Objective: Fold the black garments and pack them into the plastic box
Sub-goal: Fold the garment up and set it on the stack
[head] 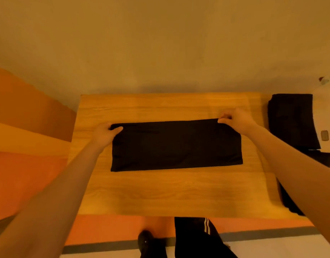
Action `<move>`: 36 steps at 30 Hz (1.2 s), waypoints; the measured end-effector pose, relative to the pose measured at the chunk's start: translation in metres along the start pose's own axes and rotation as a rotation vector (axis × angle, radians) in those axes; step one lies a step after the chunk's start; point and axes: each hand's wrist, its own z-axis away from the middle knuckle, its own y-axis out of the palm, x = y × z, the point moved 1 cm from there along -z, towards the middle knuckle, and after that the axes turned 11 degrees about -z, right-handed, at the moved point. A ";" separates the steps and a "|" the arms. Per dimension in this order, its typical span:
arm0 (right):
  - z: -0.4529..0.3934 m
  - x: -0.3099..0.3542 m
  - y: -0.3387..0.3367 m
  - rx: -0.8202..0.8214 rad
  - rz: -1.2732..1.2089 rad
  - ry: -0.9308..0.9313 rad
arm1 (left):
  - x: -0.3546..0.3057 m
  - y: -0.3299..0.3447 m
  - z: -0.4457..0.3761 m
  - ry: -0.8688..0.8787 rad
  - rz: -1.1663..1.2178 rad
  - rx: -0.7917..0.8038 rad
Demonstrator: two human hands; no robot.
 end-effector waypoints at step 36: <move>0.011 -0.015 0.081 -0.318 0.298 0.029 | -0.035 0.098 -0.013 0.310 -0.861 -0.234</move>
